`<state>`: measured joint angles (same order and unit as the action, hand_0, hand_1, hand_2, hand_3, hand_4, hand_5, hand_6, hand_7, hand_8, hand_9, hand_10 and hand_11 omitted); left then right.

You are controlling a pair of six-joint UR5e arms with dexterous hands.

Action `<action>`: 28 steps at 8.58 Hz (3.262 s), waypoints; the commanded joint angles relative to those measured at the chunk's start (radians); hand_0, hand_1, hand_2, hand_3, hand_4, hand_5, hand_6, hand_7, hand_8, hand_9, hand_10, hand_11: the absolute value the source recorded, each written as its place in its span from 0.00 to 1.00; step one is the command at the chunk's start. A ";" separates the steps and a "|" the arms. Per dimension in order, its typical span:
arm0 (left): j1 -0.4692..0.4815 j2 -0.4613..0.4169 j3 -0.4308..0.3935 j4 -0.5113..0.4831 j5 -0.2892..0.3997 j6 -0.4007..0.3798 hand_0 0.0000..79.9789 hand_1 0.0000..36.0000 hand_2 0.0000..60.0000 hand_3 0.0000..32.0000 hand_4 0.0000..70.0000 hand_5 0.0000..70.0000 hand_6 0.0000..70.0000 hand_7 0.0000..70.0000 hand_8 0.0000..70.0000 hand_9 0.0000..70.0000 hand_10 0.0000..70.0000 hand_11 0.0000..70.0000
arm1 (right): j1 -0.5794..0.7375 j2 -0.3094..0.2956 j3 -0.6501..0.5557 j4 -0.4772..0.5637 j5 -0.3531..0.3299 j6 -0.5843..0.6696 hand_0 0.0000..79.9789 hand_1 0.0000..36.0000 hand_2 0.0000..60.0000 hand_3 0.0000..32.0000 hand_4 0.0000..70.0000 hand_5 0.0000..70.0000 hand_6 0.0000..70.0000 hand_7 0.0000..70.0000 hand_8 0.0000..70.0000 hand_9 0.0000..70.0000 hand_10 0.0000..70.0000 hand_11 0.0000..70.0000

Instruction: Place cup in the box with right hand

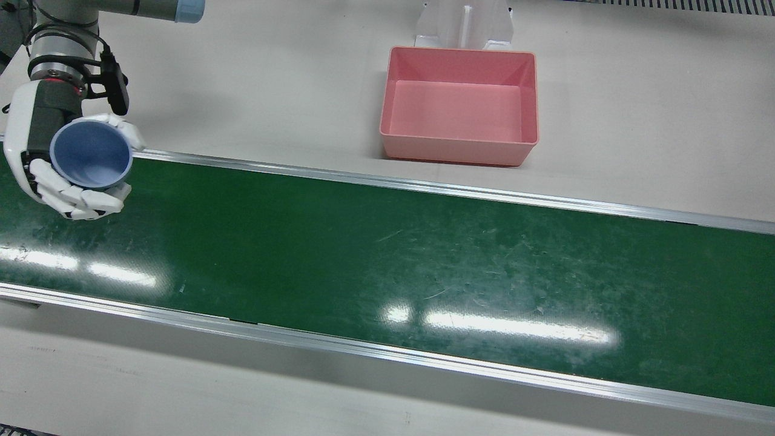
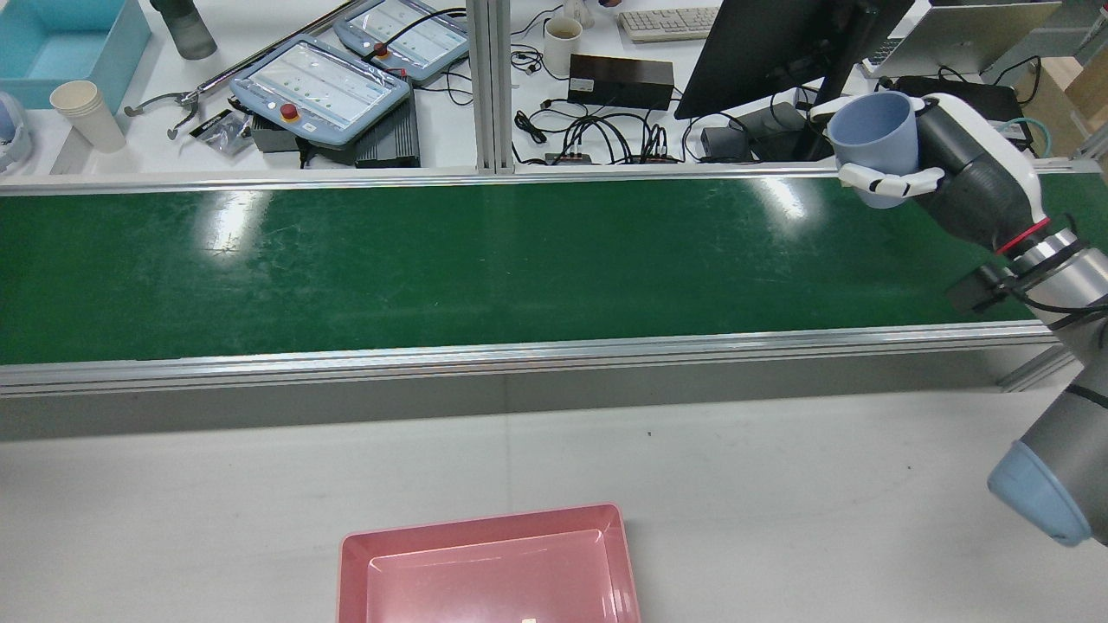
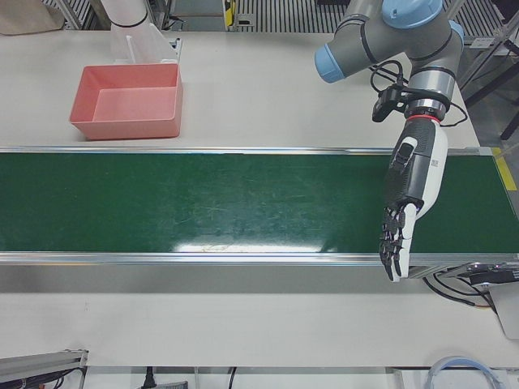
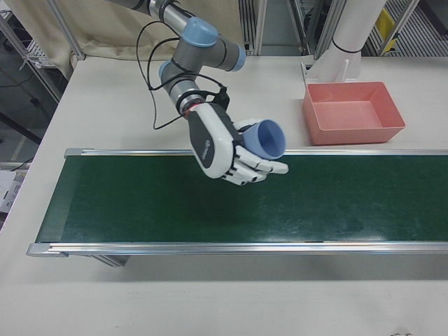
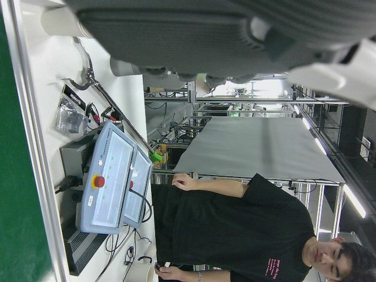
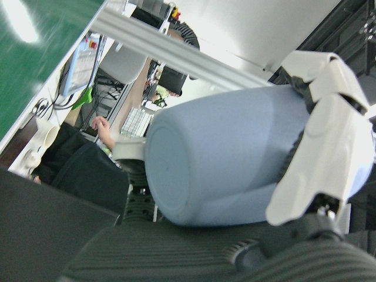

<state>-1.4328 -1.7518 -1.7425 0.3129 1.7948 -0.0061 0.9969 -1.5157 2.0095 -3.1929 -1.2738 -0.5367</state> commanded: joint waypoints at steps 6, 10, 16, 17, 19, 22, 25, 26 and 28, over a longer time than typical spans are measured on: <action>0.000 0.000 0.000 0.000 0.000 0.000 0.00 0.00 0.00 0.00 0.00 0.00 0.00 0.00 0.00 0.00 0.00 0.00 | -0.748 0.074 0.350 -0.133 0.183 -0.527 0.59 0.70 0.95 0.00 0.00 0.20 0.42 1.00 0.69 1.00 0.51 0.75; 0.000 0.000 0.000 0.000 0.000 0.000 0.00 0.00 0.00 0.00 0.00 0.00 0.00 0.00 0.00 0.00 0.00 0.00 | -0.836 0.077 0.350 -0.133 0.232 -0.552 0.63 0.58 0.14 0.00 0.00 0.08 0.01 0.00 0.00 0.00 0.00 0.00; -0.001 0.000 0.003 -0.002 0.000 0.000 0.00 0.00 0.00 0.00 0.00 0.00 0.00 0.00 0.00 0.00 0.00 0.00 | -0.592 0.004 0.408 -0.147 0.228 -0.446 0.59 0.56 0.44 0.00 0.00 0.12 0.24 0.98 0.35 0.64 0.15 0.24; 0.000 0.000 0.003 -0.002 0.000 0.000 0.00 0.00 0.00 0.00 0.00 0.00 0.00 0.00 0.00 0.00 0.00 0.00 | -0.451 -0.047 0.381 -0.148 0.223 -0.342 0.58 0.50 0.44 0.00 0.00 0.15 0.34 1.00 0.56 0.92 0.29 0.45; 0.000 0.000 0.003 -0.002 0.000 0.000 0.00 0.00 0.00 0.00 0.00 0.00 0.00 0.00 0.00 0.00 0.00 0.00 | -0.106 -0.084 0.173 -0.144 0.173 -0.098 0.58 0.49 0.42 0.00 0.00 0.15 0.32 1.00 0.53 0.87 0.29 0.44; 0.000 0.000 0.001 0.000 0.000 0.000 0.00 0.00 0.00 0.00 0.00 0.00 0.00 0.00 0.00 0.00 0.00 0.00 | 0.193 -0.078 -0.130 -0.119 0.093 0.023 0.59 0.46 0.20 0.00 0.00 0.12 0.21 0.77 0.33 0.59 0.17 0.28; 0.000 0.000 0.003 0.000 0.000 0.000 0.00 0.00 0.00 0.00 0.00 0.00 0.00 0.00 0.00 0.00 0.00 0.00 | 0.227 -0.084 -0.192 -0.114 0.090 0.055 0.50 0.22 0.00 0.00 0.00 0.03 0.00 0.00 0.00 0.00 0.00 0.00; 0.000 0.000 0.001 -0.002 0.000 0.000 0.00 0.00 0.00 0.00 0.00 0.00 0.00 0.00 0.00 0.00 0.00 0.00 | 0.229 -0.084 -0.192 -0.114 0.083 0.055 0.41 0.17 0.00 0.00 0.00 0.02 0.00 0.00 0.00 0.00 0.00 0.00; 0.000 0.000 0.003 -0.002 0.000 0.000 0.00 0.00 0.00 0.00 0.00 0.00 0.00 0.00 0.00 0.00 0.00 0.00 | 0.229 -0.084 -0.198 -0.113 0.071 0.061 0.39 0.18 0.05 0.00 0.00 0.02 0.00 0.00 0.00 0.00 0.00 0.00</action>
